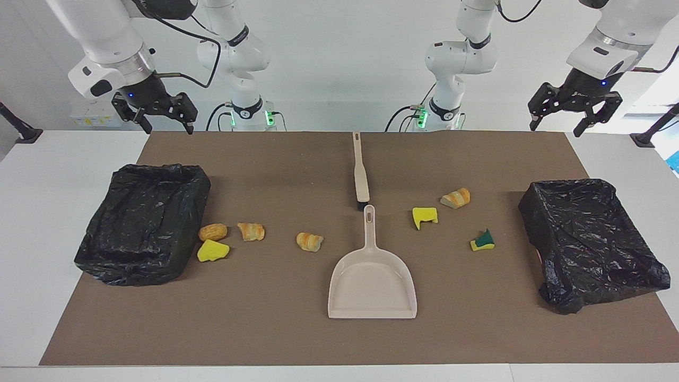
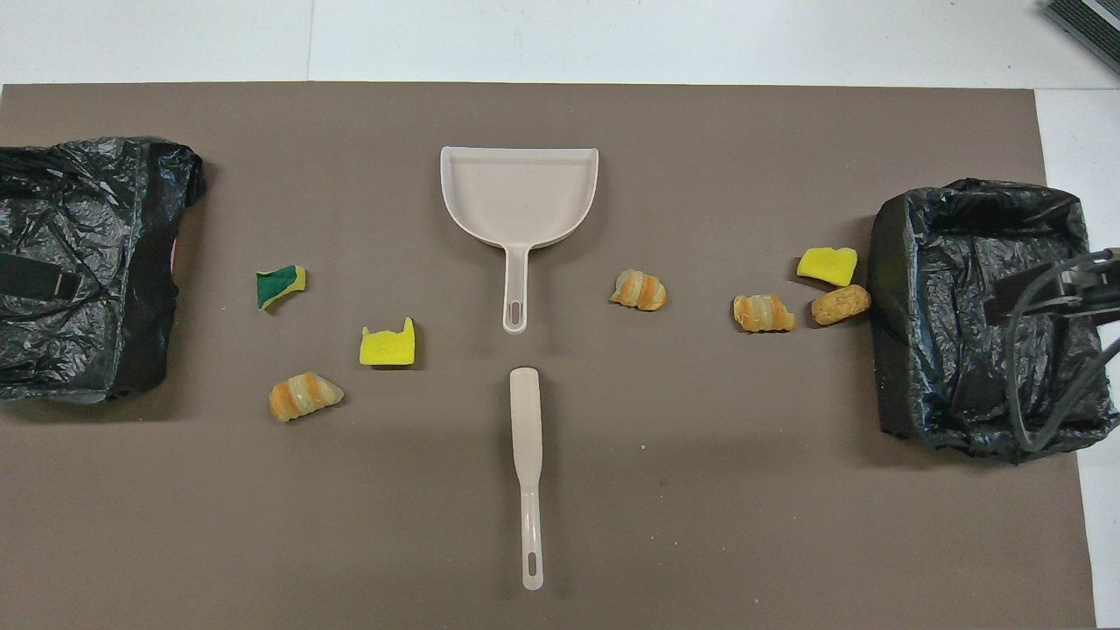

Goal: Sweep and dump trash in bin

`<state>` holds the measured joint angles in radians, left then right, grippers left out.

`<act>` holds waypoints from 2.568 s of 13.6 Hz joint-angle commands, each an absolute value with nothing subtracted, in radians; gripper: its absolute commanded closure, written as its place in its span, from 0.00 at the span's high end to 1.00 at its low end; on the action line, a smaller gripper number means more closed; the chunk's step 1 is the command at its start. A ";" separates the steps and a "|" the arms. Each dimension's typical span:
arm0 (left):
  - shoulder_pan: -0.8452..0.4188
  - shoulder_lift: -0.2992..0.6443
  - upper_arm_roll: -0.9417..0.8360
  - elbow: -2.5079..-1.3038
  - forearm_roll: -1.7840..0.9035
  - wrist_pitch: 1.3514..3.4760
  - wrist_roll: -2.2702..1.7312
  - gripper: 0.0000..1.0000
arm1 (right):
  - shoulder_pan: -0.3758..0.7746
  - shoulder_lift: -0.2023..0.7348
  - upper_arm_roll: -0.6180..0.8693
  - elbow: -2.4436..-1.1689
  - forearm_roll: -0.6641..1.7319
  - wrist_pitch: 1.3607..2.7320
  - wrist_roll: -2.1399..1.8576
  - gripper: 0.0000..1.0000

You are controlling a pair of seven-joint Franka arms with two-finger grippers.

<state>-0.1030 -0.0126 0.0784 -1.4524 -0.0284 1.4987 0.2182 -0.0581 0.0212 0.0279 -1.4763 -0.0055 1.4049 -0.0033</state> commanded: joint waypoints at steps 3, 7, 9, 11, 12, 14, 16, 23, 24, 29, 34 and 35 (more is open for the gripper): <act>-0.107 -0.018 0.066 -1.448 -0.018 1.493 0.210 1.00 | -0.068 -0.005 0.026 -1.500 0.012 1.373 -0.025 1.00; -0.097 -0.018 0.066 -1.448 -0.018 1.488 0.209 1.00 | -0.069 -0.005 0.025 -1.502 0.014 1.384 -0.026 1.00; -0.092 -0.018 0.069 -1.448 -0.018 1.485 0.209 1.00 | -0.068 -0.005 0.029 -1.502 0.020 1.382 -0.032 1.00; -0.094 -0.018 0.069 -1.448 -0.018 1.485 0.209 1.00 | -0.067 -0.005 0.032 -1.503 0.020 1.384 -0.032 1.00; -0.094 -0.018 0.069 -1.448 -0.018 1.482 0.209 1.00 | -0.067 -0.005 0.031 -1.503 0.020 1.384 -0.032 1.00; -0.094 -0.018 0.069 -1.448 -0.018 1.482 0.209 1.00 | -0.067 -0.005 0.031 -1.503 0.020 1.384 -0.032 1.00; -0.092 -0.018 0.069 -1.448 -0.018 1.482 0.209 1.00 | -0.067 -0.005 0.031 -1.503 0.020 1.384 -0.032 1.00; -0.091 -0.020 0.071 -1.448 -0.017 1.477 0.209 1.00 | -0.067 -0.005 0.031 -1.503 0.020 1.384 -0.032 1.00; -0.091 -0.020 0.071 -1.448 -0.017 1.479 0.209 1.00 | -0.067 -0.005 0.031 -1.503 0.020 1.384 -0.032 1.00; -0.091 -0.020 0.071 -1.448 -0.017 1.479 0.209 1.00 | -0.067 -0.005 0.031 -1.503 0.020 1.384 -0.032 1.00; -0.083 -0.018 0.072 -1.448 -0.017 1.480 0.209 1.00 | -0.067 -0.005 0.031 -1.503 0.020 1.384 -0.032 1.00; -0.077 -0.018 0.071 -1.448 -0.017 1.482 0.209 1.00 | -0.067 -0.005 0.031 -1.503 0.020 1.384 -0.032 1.00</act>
